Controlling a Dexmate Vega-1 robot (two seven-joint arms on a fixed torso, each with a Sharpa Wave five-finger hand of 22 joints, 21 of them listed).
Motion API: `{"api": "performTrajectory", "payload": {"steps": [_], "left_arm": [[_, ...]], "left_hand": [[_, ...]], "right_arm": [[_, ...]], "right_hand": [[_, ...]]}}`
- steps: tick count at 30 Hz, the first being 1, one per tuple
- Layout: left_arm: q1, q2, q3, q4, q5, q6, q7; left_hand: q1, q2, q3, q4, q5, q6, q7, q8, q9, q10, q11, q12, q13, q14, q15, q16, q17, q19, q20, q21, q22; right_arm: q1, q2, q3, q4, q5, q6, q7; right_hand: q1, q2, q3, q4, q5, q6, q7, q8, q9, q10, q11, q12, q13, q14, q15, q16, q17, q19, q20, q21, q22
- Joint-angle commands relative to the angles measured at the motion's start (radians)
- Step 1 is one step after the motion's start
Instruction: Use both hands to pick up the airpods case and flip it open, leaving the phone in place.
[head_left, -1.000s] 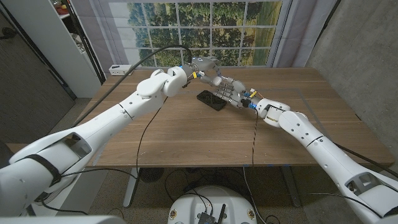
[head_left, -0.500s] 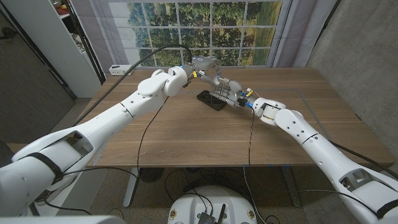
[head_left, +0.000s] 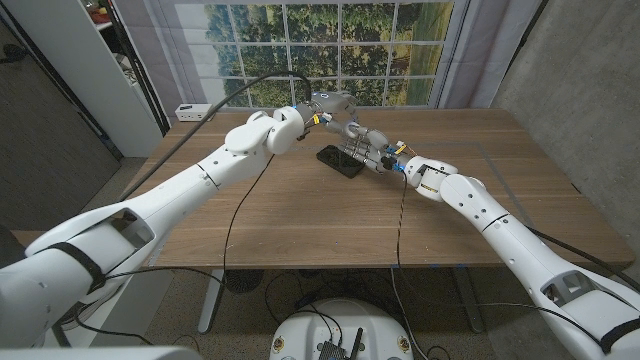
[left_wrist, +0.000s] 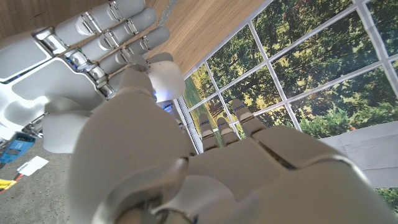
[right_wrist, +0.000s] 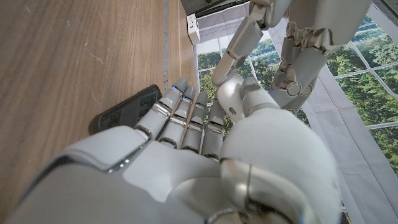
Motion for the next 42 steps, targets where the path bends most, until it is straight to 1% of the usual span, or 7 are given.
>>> {"api": "performTrajectory", "payload": {"steps": [1,12,14,19,21,24,42], "left_arm": [[-0.014,-0.019,0.023,0.018,-0.001,0.020,-0.010],[-0.023,-0.031,0.034,0.020,0.014,0.058,-0.020],[-0.027,-0.033,0.035,0.022,0.013,0.063,-0.027],[-0.044,-0.037,0.036,0.023,0.003,0.079,-0.066],[-0.052,-0.037,0.037,0.024,0.000,0.081,-0.076],[-0.061,-0.035,0.036,0.026,-0.012,0.074,-0.085],[-0.133,-0.051,0.046,0.070,-0.072,0.030,-0.138]], "left_hand": [[0.004,0.012,-0.005,-0.002,-0.003,0.206,0.126,0.070,0.115,0.012,0.000,-0.001,0.003,0.009,-0.022,-0.004,0.002,0.005,0.000,0.004,0.002],[-0.025,0.004,-0.027,0.013,-0.009,0.179,0.137,0.050,0.112,0.020,0.000,-0.002,0.004,0.020,-0.019,-0.002,0.003,0.012,-0.005,0.006,0.003],[-0.046,-0.001,-0.039,0.023,-0.013,0.154,0.148,0.035,0.108,0.016,0.005,-0.005,0.004,0.020,-0.019,-0.003,0.004,0.012,0.001,0.006,0.003],[-0.107,-0.027,-0.077,0.048,-0.018,0.082,0.129,-0.022,0.082,0.005,0.001,-0.014,0.005,0.018,-0.011,-0.003,0.007,0.008,0.005,0.004,0.004],[-0.142,-0.052,-0.106,0.062,-0.008,0.014,0.116,-0.067,0.064,-0.004,0.004,-0.019,0.006,0.014,-0.004,-0.003,0.009,0.004,0.016,0.003,0.005],[-0.166,-0.065,-0.125,0.072,0.000,-0.011,0.109,-0.087,0.053,-0.014,0.007,-0.024,0.006,0.002,-0.004,-0.006,0.011,-0.001,0.021,0.001,0.005],[-0.198,-0.085,-0.154,0.087,0.019,-0.023,0.125,-0.105,0.037,-0.004,0.007,-0.022,0.007,0.008,-0.006,0.000,0.012,-0.001,0.035,0.002,0.007]], "right_arm": [[-0.016,0.010,0.017,-0.013,0.013,0.020,-0.076],[-0.011,-0.009,0.016,-0.016,0.009,0.010,-0.067],[-0.008,-0.012,0.014,-0.014,0.006,0.008,-0.062],[0.003,-0.023,0.003,-0.007,-0.018,0.015,-0.041],[0.006,-0.024,0.001,-0.005,-0.023,0.016,-0.037],[0.013,-0.029,-0.003,0.001,-0.034,0.017,-0.027],[0.058,-0.043,-0.011,0.074,-0.053,-0.005,0.052]], "right_hand": [[0.046,0.015,0.012,-0.001,0.005,0.058,-0.017,0.039,0.030,0.041,-0.011,0.014,0.010,0.039,-0.118,0.024,0.010,0.022,-0.019,0.012,0.004],[0.124,0.058,0.014,0.001,0.003,0.122,-0.029,0.102,0.084,0.132,-0.033,0.044,0.031,0.099,-0.152,0.072,0.033,0.030,-0.041,0.013,0.008],[0.127,0.060,0.014,0.002,0.003,0.120,-0.029,0.103,0.086,0.134,-0.034,0.044,0.033,0.102,-0.154,0.075,0.035,0.029,-0.042,0.012,0.008],[0.140,0.062,0.009,0.003,0.003,0.130,-0.026,0.116,0.100,0.147,-0.035,0.049,0.039,0.118,-0.159,0.089,0.042,0.030,-0.043,0.013,0.008],[0.142,0.063,0.007,0.004,0.002,0.132,-0.024,0.119,0.103,0.154,-0.035,0.051,0.041,0.119,-0.158,0.092,0.044,0.031,-0.044,0.013,0.008],[0.147,0.063,0.003,0.005,0.002,0.136,-0.024,0.125,0.109,0.155,-0.037,0.052,0.044,0.122,-0.160,0.097,0.048,0.031,-0.045,0.013,0.009],[0.160,0.063,-0.010,0.008,0.001,0.134,-0.025,0.140,0.132,0.159,-0.036,0.053,0.056,0.117,-0.159,0.108,0.059,0.028,-0.044,0.013,0.009]]}}
